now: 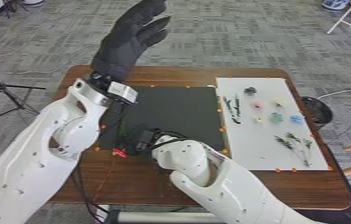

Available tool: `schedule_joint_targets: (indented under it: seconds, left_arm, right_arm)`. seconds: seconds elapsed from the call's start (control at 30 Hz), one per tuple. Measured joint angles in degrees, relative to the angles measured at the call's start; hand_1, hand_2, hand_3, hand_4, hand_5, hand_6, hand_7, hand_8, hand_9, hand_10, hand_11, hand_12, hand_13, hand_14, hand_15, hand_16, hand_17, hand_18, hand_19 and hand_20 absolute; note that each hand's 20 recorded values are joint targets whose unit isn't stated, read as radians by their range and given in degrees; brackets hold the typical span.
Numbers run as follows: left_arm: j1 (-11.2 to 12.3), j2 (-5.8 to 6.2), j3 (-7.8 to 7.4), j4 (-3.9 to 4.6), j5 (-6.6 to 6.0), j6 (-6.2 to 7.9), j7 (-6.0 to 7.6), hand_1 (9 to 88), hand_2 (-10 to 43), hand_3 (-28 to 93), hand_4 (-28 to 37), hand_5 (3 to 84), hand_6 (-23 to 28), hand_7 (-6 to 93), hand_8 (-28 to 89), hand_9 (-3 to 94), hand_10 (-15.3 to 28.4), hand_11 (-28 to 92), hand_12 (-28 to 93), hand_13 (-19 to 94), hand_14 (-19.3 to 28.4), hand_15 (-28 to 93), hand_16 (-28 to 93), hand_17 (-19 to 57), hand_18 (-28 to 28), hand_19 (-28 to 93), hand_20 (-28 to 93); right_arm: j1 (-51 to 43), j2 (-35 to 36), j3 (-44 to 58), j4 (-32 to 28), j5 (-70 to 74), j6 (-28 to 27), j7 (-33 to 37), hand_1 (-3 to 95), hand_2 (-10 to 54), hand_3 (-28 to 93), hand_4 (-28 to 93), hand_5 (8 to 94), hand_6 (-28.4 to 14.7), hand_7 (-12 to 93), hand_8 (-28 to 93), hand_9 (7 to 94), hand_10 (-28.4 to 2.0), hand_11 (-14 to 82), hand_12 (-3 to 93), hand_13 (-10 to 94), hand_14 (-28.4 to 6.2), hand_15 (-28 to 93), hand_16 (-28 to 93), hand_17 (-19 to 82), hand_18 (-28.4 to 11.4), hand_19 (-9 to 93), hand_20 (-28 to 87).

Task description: Arrange flowers

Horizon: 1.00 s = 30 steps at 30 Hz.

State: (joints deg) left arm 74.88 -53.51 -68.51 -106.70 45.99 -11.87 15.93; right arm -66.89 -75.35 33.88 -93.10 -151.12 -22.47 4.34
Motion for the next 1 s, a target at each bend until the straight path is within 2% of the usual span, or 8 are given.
schedule_joint_targets:
  seconds: [0.07,0.13,0.27,0.33,0.73,0.9,1.0]
  left_arm:
    - [0.6,0.36,-0.28,-0.34,-0.06,0.46,0.11,23.2,-7.0,64,-28.3,20.1,2.1,19.6,-10,14.8,9.0,9,22,12,13.4,5,11,-18.7,19.9,35,8]
    - [0.7,0.67,0.01,-0.33,-0.14,1.13,0.29,23.2,-6.9,64,-28.3,20.1,2.1,19.6,-10,14.8,9.0,10,22,12,13.4,5,11,-18.7,19.9,35,8]
    - [-0.1,0.87,1.51,0.3,-0.24,1.99,0.55,23.0,-6.9,64,-28.3,20.1,2.1,19.6,-10,14.8,9.0,10,22,12,13.4,5,11,-18.7,19.9,35,8]
    - [-0.8,0.86,2.19,0.65,-0.24,2.12,0.56,23.1,-6.9,64,-28.3,20.1,2.1,19.7,-10,14.8,8.9,10,22,12,13.4,5,11,-18.7,19.8,35,8]
    - [-3.2,0.54,4.11,1.77,-0.25,2.26,0.61,23.1,-7.0,64,-28.3,20.1,2.1,19.7,-10,14.8,8.9,10,22,12,13.4,5,11,-18.7,19.9,35,8]
    - [-3.4,0.25,4.17,1.88,-0.25,2.18,0.61,23.1,-7.1,64,-28.3,20.1,2.1,19.6,-10,14.8,9.0,10,22,12,13.4,5,11,-18.7,20.0,35,8]
    - [-3.0,0.24,3.46,1.49,-0.25,2.06,0.61,23.2,-7.0,64,-28.3,20.2,2.1,19.6,-10,14.8,9.0,10,22,12,13.4,5,11,-18.7,20.0,35,8]
  right_arm:
    - [-0.2,0.3,0.1,-0.3,0.0,0.0,-0.6,22.0,29.1,93,-3,34.4,4.3,18,-15,80.5,-11.3,68.5,33.3,80,-9.3,87,31,49,-22.3,93,72]
    - [-0.6,0.3,0.8,-0.4,-0.3,-0.2,-1.9,21.8,29.3,93,-3,34.4,4.3,18,-15,80.5,-11.3,68.6,33.3,80,-9.2,87,31,49,-22.2,93,72]
    - [-1.5,0.0,2.8,-0.2,-1.0,-0.8,-4.1,21.5,29.3,93,-4,34.4,4.2,18,-15,80.5,-11.3,68.6,33.3,80,-9.2,87,31,49,-22.3,93,72]
    - [-1.7,-0.4,3.2,0.1,-1.1,-0.9,-4.2,21.5,29.3,93,-4,34.4,4.2,18,-15,80.5,-11.3,68.6,33.3,80,-9.2,87,31,49,-22.3,93,72]
    - [-1.5,-3.3,5.0,3.3,-0.5,-0.6,-4.0,21.5,28.9,93,-4,34.3,4.2,18,-15,80.4,-11.4,68.6,33.3,80,-9.3,87,31,49,-22.2,93,72]
    - [-0.1,-4.7,4.8,5.6,0.1,0.1,-3.0,21.5,28.7,93,-4,34.3,4.3,18,-15,80.4,-11.3,68.6,33.2,80,-9.2,87,31,49,-22.3,93,72]
    - [1.1,-4.9,3.8,6.6,0.6,0.8,-1.4,21.5,28.7,93,-4,34.3,4.3,18,-15,80.4,-11.3,68.6,33.2,80,-9.2,87,31,49,-22.3,93,72]
